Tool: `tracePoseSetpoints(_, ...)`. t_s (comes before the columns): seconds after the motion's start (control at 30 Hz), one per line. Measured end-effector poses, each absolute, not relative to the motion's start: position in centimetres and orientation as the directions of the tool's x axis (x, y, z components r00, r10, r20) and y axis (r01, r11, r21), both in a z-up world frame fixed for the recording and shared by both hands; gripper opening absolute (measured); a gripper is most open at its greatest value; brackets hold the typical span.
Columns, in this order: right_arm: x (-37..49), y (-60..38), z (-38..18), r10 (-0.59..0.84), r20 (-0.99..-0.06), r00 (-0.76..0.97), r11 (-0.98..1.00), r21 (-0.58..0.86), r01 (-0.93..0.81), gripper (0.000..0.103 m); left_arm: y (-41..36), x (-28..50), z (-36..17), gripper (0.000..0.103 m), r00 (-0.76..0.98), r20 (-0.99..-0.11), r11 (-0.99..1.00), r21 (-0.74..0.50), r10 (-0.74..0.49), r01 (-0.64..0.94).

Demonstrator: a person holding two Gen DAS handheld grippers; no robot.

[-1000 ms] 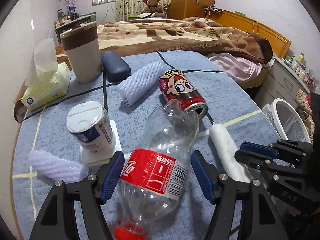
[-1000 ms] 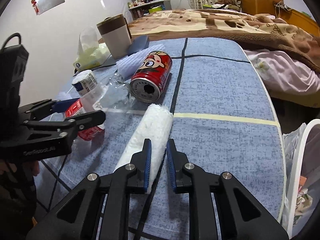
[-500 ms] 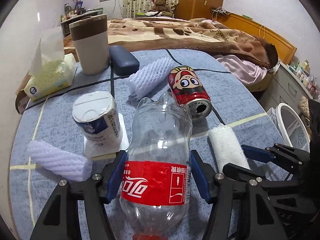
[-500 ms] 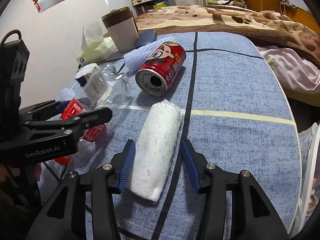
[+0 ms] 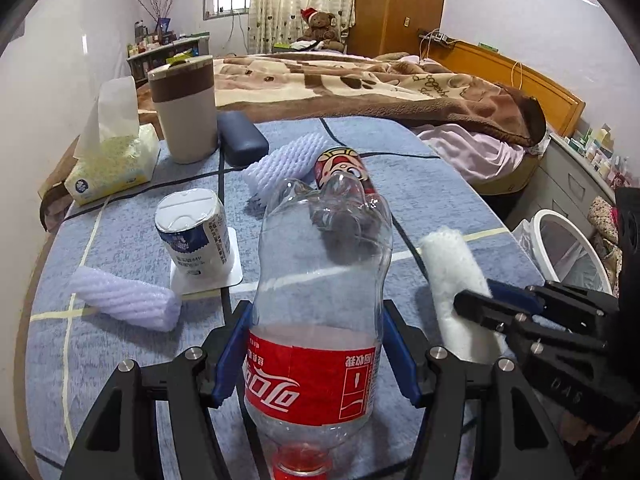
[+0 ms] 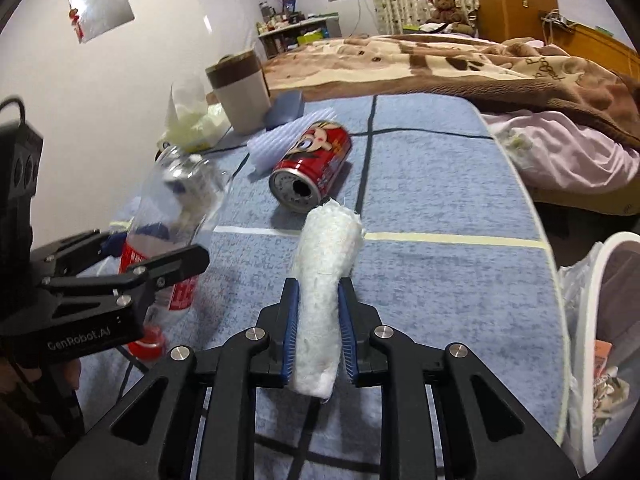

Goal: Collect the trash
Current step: 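Carry the bottle and foam sleeve over the white bin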

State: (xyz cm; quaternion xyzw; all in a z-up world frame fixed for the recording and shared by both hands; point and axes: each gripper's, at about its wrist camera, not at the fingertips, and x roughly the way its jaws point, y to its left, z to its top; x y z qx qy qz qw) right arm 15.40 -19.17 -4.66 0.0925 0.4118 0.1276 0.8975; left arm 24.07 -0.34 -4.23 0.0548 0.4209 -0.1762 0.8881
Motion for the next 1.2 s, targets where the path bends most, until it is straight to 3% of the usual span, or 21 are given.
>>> tracePoseSetpoints(1.2,7.0,-32.0,0.1,0.118,-0.588,0.8,0.954,0.29,0.073,0.02,-14.1,15.5,1.8,0.062,0.592,-0.664,0.822,-0.061,-0.457,0.566)
